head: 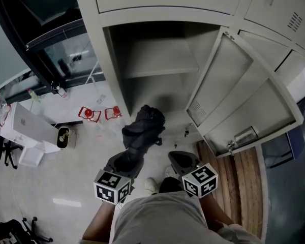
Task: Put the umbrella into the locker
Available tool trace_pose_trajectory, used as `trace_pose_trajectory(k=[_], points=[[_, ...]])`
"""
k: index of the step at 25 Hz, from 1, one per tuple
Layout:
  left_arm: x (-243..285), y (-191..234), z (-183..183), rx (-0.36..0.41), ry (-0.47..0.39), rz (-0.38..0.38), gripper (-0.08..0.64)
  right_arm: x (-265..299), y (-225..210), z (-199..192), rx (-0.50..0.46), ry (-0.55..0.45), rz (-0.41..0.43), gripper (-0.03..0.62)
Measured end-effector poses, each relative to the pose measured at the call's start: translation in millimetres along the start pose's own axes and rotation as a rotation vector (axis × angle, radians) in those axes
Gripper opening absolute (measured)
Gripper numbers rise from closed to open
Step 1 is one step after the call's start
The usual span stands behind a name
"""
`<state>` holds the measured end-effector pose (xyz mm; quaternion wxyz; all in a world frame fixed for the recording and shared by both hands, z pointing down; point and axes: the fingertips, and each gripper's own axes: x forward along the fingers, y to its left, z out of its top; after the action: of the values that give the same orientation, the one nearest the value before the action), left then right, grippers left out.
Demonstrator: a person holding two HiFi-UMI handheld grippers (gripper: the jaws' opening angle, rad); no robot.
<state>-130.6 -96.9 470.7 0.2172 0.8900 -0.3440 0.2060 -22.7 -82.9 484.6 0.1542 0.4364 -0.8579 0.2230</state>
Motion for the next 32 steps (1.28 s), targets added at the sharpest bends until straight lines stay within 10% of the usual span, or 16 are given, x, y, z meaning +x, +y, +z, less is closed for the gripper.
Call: trace_pose_trajectory(k=[32], points=[[70,23,52,-0.053,0.033,0.142,0.206,34,-71,50,-0.074,0.030,0.145,0.029]])
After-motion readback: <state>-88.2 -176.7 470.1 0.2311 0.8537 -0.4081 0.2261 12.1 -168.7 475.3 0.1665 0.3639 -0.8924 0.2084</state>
